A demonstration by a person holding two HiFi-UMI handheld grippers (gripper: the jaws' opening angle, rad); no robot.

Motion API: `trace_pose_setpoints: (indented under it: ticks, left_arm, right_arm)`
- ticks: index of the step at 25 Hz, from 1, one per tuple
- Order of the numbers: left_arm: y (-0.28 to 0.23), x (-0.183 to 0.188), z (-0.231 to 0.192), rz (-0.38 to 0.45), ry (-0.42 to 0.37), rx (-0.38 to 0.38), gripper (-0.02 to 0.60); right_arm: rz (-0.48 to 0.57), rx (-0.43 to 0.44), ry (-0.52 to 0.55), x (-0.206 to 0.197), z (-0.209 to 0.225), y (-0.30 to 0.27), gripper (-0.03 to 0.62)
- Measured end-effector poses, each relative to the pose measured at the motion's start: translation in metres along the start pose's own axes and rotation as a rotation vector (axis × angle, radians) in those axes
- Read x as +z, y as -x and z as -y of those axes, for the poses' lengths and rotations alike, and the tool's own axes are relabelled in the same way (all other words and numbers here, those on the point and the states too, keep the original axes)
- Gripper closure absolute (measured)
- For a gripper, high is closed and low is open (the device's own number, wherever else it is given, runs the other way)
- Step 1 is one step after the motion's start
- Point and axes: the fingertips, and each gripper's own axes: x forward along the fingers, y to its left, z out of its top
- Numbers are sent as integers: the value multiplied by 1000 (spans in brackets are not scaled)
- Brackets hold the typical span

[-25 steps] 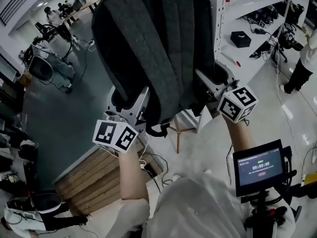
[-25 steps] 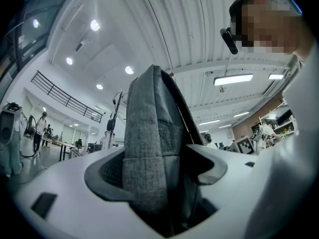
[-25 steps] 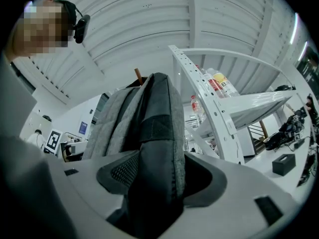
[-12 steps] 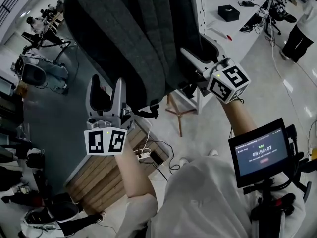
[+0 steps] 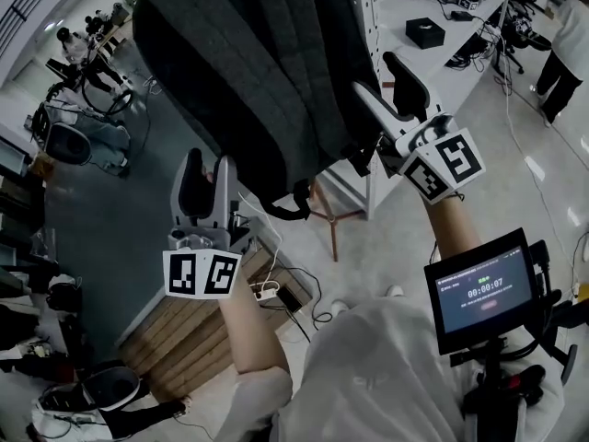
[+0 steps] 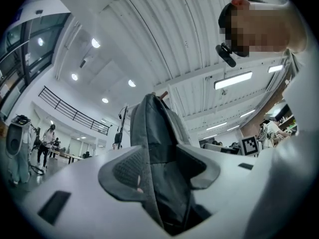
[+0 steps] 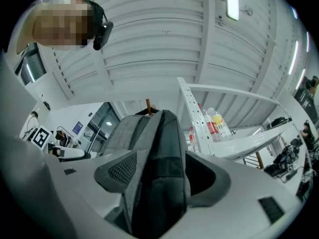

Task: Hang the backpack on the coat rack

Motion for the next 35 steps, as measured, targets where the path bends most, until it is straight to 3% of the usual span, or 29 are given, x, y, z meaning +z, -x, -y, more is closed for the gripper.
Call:
trace_pose_setpoints:
  ticks: [9,19,24,27,35]
  left_arm:
    - [7,16,42,13,-36,-68,396]
    - [-11,-8,97,-1,32,-231,419]
    - [-21,-41,138,-60,40,-342,468]
    - [-24,-59,167,-102,38,-400,471]
    - [-26,-93,219,-174,197,-518,572]
  right_arm:
    - [67,100,71,58,-31,28,307]
    - [20,92,97,58,-26,79,310]
    - [-36,92,128,46,-26,106,312]
    - [-94,56,142,39,-22,129,350]
    - [-159,-107,113,33,0,191,423]
